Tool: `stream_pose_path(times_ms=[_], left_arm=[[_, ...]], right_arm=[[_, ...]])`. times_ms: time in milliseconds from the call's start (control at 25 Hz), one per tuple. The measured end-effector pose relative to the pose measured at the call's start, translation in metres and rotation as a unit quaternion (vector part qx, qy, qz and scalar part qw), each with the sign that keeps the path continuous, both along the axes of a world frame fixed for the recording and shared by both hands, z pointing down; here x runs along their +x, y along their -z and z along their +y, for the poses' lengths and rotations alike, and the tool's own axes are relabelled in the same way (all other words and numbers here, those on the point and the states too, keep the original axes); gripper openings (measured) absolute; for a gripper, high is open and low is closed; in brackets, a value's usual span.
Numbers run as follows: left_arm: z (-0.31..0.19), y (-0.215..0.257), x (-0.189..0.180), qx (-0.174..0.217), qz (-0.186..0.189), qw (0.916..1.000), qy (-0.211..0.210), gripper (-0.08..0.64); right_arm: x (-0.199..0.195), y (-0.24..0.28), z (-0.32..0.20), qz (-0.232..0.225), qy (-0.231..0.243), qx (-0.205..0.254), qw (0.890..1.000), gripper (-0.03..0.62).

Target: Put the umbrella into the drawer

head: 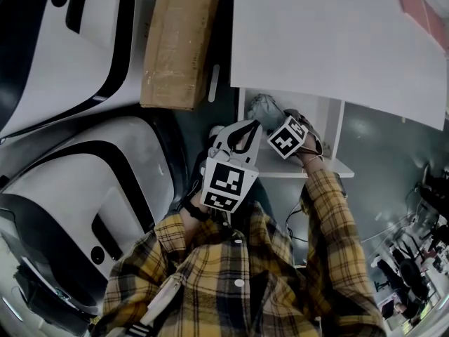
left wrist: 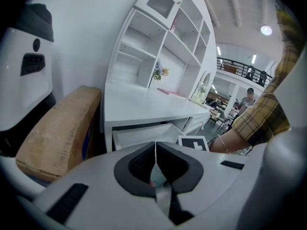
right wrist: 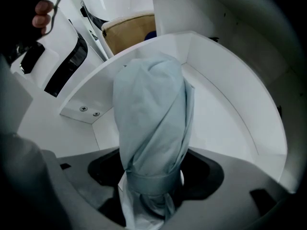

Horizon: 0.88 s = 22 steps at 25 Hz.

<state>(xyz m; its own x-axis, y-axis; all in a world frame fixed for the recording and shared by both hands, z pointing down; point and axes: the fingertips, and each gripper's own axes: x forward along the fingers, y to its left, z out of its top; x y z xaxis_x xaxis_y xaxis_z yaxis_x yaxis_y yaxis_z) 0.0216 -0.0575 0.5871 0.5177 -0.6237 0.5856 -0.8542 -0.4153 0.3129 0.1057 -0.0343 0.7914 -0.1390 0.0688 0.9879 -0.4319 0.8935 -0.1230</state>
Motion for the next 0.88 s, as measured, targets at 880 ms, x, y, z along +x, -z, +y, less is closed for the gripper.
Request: stream_pose_path(times_ms=[880], left_arm=[[-0.001,0.012,-0.006,0.015,-0.002,0.9999,0.001,0.026]], right_arm=[[0.006,0.017,-0.018,0.027,-0.016,0.049,0.998,0.334]])
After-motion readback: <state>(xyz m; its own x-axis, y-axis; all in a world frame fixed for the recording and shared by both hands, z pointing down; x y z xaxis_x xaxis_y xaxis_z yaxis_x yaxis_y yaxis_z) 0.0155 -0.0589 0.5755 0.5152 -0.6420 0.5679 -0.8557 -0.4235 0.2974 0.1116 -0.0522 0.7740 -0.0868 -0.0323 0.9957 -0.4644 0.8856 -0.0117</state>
